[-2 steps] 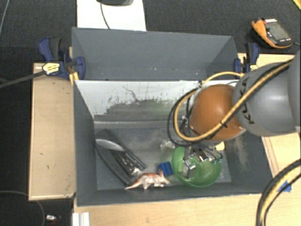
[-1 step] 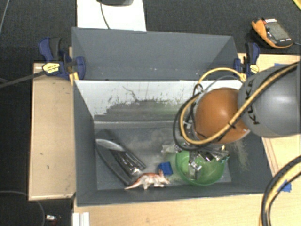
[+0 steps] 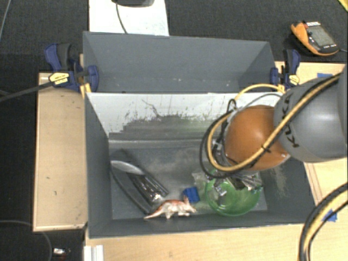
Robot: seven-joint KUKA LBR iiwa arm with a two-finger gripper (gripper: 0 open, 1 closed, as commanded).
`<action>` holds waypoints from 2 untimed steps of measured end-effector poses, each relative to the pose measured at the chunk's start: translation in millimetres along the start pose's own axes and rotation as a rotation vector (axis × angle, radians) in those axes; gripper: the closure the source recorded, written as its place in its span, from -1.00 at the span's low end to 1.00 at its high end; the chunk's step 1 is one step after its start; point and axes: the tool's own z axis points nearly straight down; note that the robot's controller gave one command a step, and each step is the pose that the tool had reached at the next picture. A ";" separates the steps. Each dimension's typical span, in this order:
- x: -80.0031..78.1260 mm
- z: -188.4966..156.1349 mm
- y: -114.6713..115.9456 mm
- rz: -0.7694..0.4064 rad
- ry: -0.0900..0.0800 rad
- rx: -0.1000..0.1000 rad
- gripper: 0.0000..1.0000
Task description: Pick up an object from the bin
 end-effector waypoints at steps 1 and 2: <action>0.0 0.0 0.0 0.000 0.000 0.000 1.00; 0.4 -10.3 -0.4 0.001 0.001 0.000 1.00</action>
Offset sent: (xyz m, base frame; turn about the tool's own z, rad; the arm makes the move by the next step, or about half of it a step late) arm 0.0000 0.0001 0.0349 0.0000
